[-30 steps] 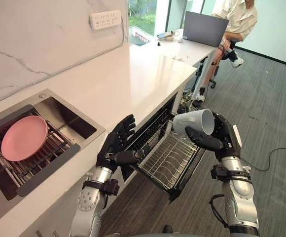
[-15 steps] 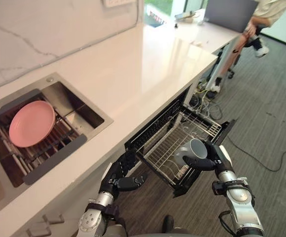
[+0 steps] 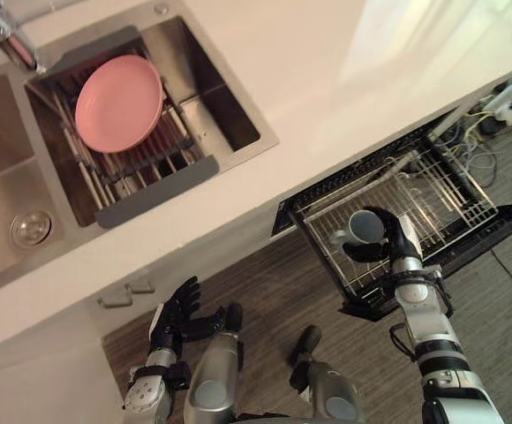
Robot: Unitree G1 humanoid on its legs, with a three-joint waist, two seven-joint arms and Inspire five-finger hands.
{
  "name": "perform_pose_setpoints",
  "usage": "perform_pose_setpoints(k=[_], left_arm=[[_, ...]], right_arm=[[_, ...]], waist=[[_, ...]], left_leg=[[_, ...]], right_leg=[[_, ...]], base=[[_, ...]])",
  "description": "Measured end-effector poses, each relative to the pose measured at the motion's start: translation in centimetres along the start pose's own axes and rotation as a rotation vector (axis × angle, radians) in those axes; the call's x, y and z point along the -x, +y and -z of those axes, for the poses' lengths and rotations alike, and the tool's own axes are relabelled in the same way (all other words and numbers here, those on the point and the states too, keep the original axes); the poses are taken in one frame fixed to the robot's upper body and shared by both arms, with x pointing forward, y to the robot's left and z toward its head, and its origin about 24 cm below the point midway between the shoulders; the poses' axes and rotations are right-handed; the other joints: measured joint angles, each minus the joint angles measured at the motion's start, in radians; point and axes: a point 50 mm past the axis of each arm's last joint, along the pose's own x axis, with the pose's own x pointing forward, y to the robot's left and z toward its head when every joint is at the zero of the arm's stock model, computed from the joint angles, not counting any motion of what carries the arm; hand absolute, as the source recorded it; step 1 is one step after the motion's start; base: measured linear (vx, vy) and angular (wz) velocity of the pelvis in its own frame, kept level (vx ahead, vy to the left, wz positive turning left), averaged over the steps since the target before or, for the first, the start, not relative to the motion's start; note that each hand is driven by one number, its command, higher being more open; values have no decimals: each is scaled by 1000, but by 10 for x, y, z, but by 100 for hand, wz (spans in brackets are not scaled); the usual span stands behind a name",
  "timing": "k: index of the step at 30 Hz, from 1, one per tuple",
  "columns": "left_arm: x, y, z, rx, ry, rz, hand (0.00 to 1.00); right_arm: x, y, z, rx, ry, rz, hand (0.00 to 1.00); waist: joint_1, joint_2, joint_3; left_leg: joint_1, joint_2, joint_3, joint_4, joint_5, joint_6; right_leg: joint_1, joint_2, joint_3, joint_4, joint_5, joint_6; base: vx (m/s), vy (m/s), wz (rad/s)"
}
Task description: Walk over to the sink, pick up the cup, carry it to the dishwasher, place the cup inside the dishwasher, then close the dishwasher door
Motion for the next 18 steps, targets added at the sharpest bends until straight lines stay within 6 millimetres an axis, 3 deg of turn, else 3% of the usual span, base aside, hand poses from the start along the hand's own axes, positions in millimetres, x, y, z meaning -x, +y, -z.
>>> perform_pose_setpoints(k=[10, 14, 18], left_arm=[[-2, 3, 7, 9, 23, -32, 90], [-2, 3, 8, 10, 28, -34, 90], [-1, 7, 17, 23, 65, -65, 90]], right_arm=[[3, 10, -6, -76, -13, 14, 90], [19, 9, -6, -117, -48, 28, 90], [48, -5, -16, -174, -148, 84, 90]], waist=[[1, -4, 9], [-7, -17, 16], [-35, -26, 12]], left_leg=[[8, -7, -4, -34, 17, 5], [33, -4, 2, -52, 20, 1], [53, -3, 2, -69, 18, -1]], right_leg=[[-13, -12, -3, 19, -12, 1], [-1, -9, 3, 18, -19, 1], [18, -6, -2, 12, -25, 2]], base=[[-7, 11, 3], [26, -12, -4], [18, -9, 0]])
